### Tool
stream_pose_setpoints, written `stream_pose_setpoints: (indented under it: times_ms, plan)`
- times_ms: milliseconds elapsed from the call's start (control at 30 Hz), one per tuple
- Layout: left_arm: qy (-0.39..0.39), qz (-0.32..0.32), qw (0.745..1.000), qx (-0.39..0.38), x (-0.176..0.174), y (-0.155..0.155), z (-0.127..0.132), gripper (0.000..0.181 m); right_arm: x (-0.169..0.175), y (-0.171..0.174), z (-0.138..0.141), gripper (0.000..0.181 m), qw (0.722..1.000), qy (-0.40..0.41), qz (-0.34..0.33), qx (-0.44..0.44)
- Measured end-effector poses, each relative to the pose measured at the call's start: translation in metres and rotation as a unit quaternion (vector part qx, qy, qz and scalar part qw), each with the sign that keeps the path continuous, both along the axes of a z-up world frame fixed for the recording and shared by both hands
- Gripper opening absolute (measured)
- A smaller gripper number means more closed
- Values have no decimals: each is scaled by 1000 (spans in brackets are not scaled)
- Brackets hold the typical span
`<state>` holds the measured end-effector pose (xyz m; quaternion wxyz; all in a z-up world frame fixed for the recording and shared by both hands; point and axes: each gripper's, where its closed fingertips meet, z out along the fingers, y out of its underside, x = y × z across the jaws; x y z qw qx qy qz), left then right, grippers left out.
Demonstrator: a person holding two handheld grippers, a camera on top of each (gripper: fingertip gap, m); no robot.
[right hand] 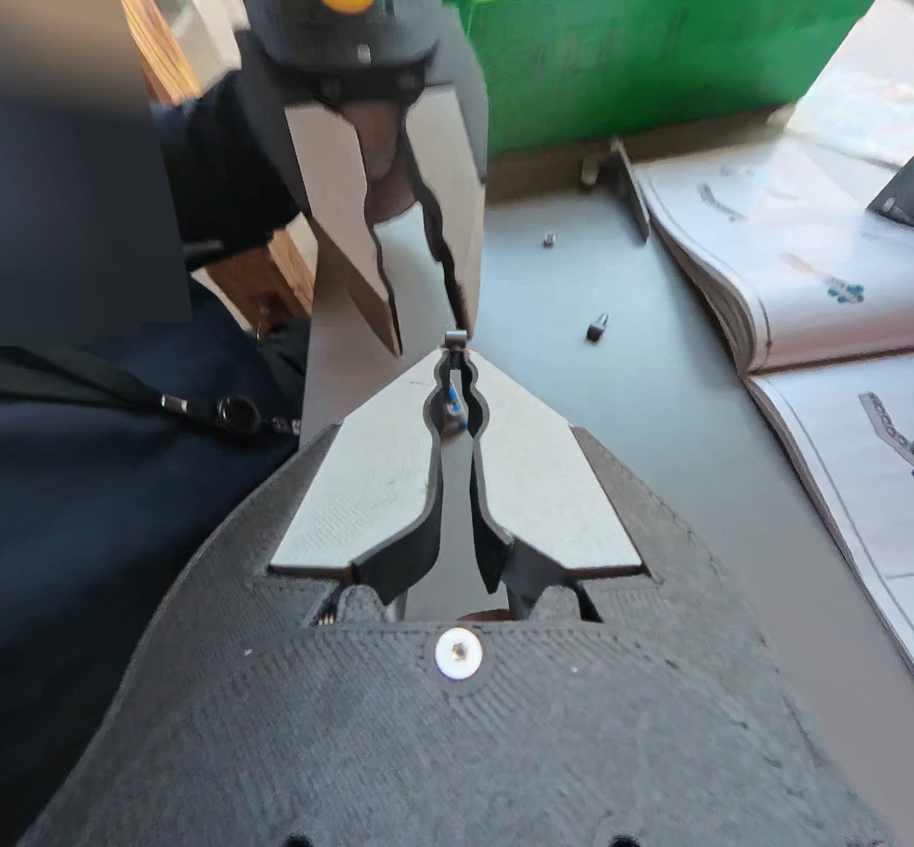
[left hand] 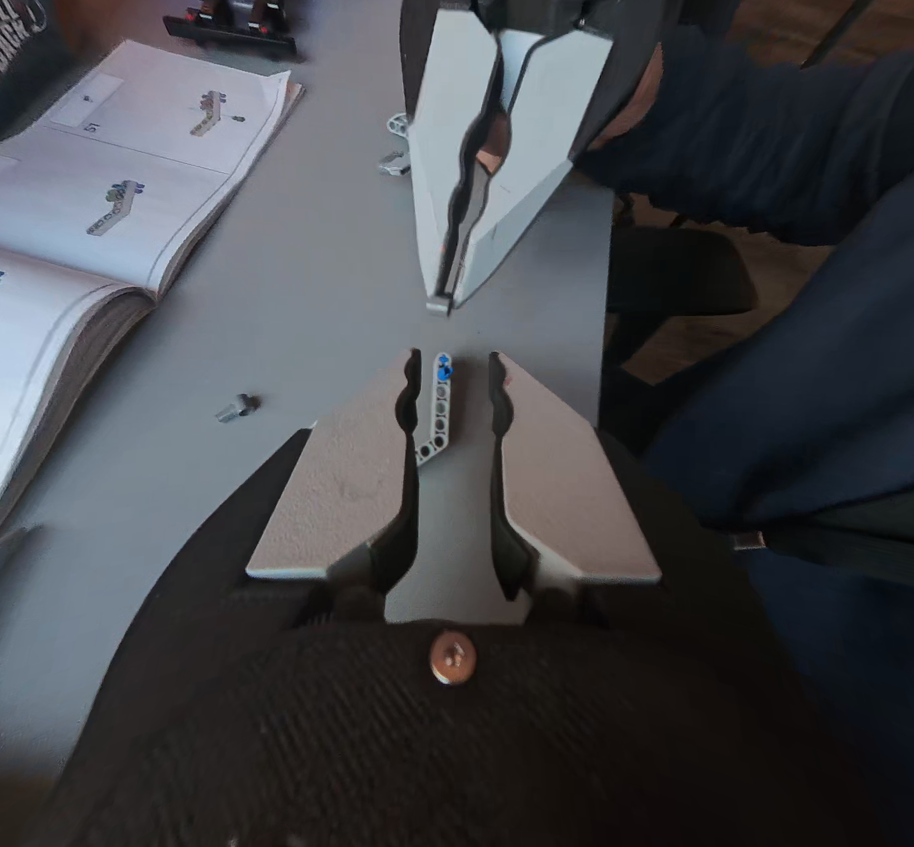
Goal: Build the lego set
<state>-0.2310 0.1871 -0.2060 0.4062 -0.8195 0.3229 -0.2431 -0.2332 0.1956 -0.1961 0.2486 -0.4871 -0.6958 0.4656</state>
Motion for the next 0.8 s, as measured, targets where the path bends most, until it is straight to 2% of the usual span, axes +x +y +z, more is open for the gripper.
stream_pose_setpoints:
  times_ms: [100,200,333,467,633,800]
  plan:
    - [-59,20,998,-20,2,-5,4,19,-1,0,10,1,998,58,-14,10]
    - [-145,61,987,-33,-10,2,19,15,-4,0,11,1,991,94,-36,85]
    - [-231,53,968,-82,-10,4,31,17,-10,0,13,0,976,117,-61,174]
    - [-222,61,968,-98,-7,9,26,20,-12,-2,16,1,968,131,-69,203]
    - [-231,56,968,-87,-3,13,31,7,-13,-1,16,1,959,135,-82,235]
    - [-185,9,980,-72,-1,7,29,5,-11,-4,14,1,963,132,-68,225]
